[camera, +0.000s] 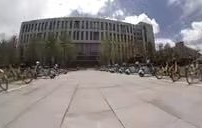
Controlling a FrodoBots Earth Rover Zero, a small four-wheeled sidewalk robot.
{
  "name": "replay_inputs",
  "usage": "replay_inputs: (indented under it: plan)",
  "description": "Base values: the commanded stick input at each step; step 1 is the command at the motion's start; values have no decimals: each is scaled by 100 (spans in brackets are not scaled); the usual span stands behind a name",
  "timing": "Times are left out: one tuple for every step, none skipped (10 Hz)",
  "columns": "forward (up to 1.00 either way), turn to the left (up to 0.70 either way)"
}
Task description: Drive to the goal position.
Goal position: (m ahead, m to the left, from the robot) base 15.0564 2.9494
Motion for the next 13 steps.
replay_inputs:
  plan:
    - [70,3]
    - [70,3]
    - [70,3]
    - [70,3]
    - [70,3]
    - [70,3]
    - [70,3]
    - [70,3]
    - [70,3]
    - [70,3]
    - [70,3]
    - [70,3]
    - [70,3]
